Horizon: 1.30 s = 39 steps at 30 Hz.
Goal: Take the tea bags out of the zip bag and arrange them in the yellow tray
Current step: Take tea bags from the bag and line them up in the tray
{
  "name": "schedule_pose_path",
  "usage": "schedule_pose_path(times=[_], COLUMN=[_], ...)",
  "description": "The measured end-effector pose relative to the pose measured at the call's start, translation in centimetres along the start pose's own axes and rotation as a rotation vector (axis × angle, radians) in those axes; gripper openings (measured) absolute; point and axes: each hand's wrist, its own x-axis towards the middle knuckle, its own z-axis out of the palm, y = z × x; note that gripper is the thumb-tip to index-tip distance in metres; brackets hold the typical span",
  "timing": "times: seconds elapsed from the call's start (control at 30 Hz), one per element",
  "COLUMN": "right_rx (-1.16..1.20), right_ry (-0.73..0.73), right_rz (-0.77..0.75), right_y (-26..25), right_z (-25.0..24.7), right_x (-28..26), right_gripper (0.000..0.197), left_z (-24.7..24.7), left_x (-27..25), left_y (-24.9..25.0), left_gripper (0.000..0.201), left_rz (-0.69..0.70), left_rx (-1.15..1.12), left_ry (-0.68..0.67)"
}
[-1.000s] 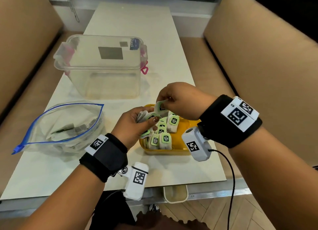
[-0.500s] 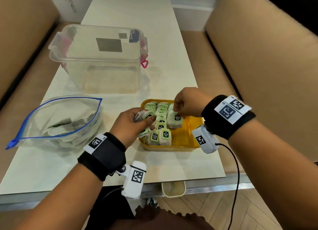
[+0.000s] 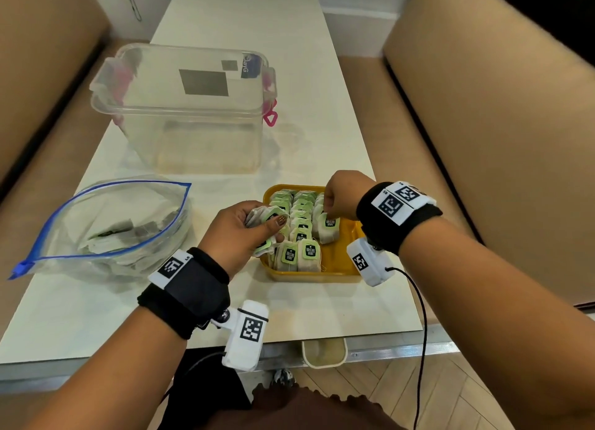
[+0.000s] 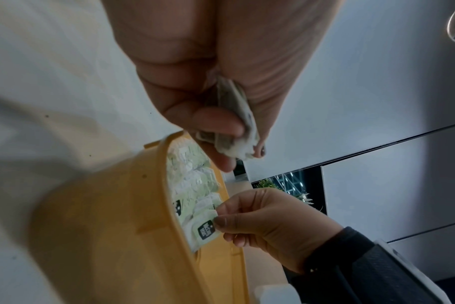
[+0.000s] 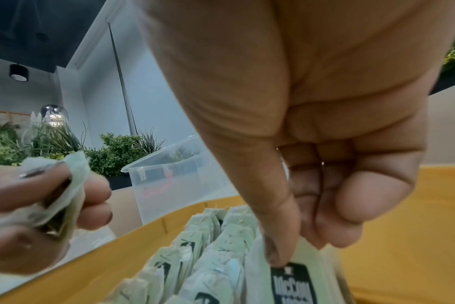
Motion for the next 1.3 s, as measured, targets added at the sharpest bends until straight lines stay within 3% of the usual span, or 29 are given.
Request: schedule_pose_path(times=[0.13, 0.4, 0.5, 0.57, 0.7, 0.97, 1.1, 1.3], right_rx=[0.004, -0.009, 0.236, 0.415, 0.509, 0.821, 0.976, 1.064], right_ry=[0.010, 0.106, 0.199, 0.185, 0.165, 0.243, 0.229, 0.250], right_rz=[-0.020, -0.008, -0.089, -0.179, -0.269, -0.264, -0.242, -0.203], right_y=[-0.1, -0.5, -1.1, -2.0, -3.3, -3.3, -3.1, -2.8], right_z=[0.1, -1.0, -2.3, -2.9, -2.2, -1.3, -1.4, -1.2], right_x=[0.1, -1.0, -2.7, -4.1, -4.9, -5.1, -5.3, -5.2], right_gripper=[0.021, 0.025, 0.022, 0.019, 0.018, 0.009, 0.008, 0.006], left_z=[0.1, 0.3, 0.5, 0.7, 1.1, 1.0, 0.9, 0.6], left_x=[0.0, -0.2, 0.1, 0.2, 0.1, -0.8, -0.9, -0.8], left_y=[0.1, 0.4, 0.5, 0.9, 1.7, 2.1, 2.2, 2.7], left_gripper=[0.013, 0.013, 0.021, 0.022, 0.010, 0.017, 0.023, 0.024], left_rz=[0.000, 0.000, 0.004, -0.017, 0.009, 0.042, -0.008, 0.028], left_rx=[-0.005, -0.006, -0.022, -0.053, -0.154, -0.157, -0.232, -0.130], left_ry=[-0.002, -0.011, 0.028, 0.045, -0.011, -0.039, 0.035, 0.082])
